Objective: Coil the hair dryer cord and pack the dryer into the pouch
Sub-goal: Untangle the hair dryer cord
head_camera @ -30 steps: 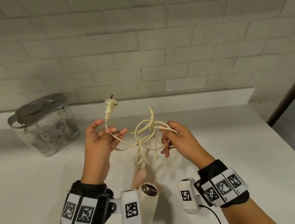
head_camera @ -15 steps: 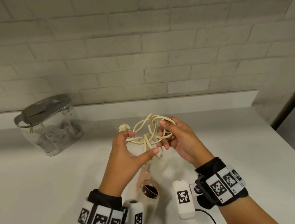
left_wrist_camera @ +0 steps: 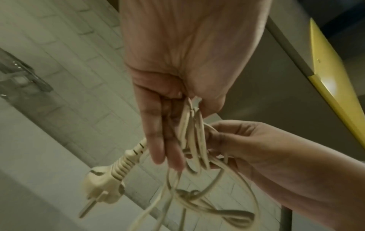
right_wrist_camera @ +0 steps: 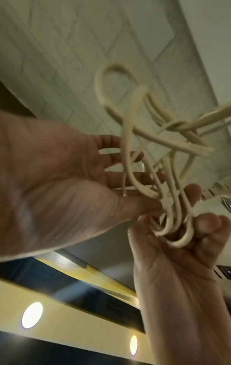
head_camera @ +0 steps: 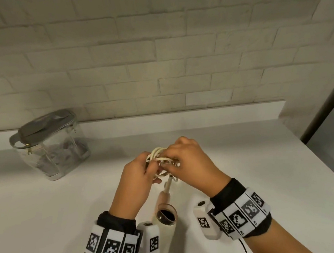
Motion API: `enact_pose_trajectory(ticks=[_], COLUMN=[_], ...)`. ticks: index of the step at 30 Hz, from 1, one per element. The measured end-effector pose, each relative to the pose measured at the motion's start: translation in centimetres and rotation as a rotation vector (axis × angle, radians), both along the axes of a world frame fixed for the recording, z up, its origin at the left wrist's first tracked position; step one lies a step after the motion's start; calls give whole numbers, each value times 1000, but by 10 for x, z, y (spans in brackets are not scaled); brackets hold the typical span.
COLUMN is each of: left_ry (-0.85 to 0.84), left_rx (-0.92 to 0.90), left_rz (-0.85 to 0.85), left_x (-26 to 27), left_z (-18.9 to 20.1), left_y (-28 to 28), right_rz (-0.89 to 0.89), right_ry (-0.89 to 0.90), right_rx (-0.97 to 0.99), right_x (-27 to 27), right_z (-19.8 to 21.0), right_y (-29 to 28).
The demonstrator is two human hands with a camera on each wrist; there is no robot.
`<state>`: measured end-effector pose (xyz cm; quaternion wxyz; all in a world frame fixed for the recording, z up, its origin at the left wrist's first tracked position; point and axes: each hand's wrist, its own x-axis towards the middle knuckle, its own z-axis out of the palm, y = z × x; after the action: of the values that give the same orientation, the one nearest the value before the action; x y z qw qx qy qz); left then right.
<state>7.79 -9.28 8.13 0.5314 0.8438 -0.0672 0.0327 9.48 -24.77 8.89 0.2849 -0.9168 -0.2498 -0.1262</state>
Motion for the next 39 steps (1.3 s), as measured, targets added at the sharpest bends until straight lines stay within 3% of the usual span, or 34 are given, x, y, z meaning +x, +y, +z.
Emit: enact_pose_trajectory(ticks=[2,6,9,12,14,16,19,24,26,31,34,37,39], left_ry=[7,11,51,89,168,228,187,94,72,42,129,244,253], left_rx=[-24,-142,-163,-206,-409,-657,-834,-921,-952,-932,-909,-823,-666], left_rz=[2,69,76,78,95,85,11,-44,-59,-245,-381,-237,-88], left_x=[1,4,3,5,8,10,8,5,3,-7,-8,-8,-6], left_z=[2,7,4,0,2,6,9,1,-4,-13,-14,-8,-4], left_y=[2,16,24,26,26,27,32,35,34,30,28,16,7], right_rz=[-36,-81,-123,-42,33,121,195,-46,-120,-181,-180,-174,-111], right_ry=[-36,91,106,300,419,501,576,486,487,608,691,704,698], right_rx=[113,765,1073,1340,1448,1462,1383,893,840,1047,1245,1351,1425], right_x=[3,4,6,6,5,4,6,8,6,3,5,5,3], right_z=[0,9,16,21,24,23,17,2,-5,-22,-26,-23,-19], right_y=[-3,-17,-27,-30,-30,-28,-27,-31,-32,-18,-8,-3,0])
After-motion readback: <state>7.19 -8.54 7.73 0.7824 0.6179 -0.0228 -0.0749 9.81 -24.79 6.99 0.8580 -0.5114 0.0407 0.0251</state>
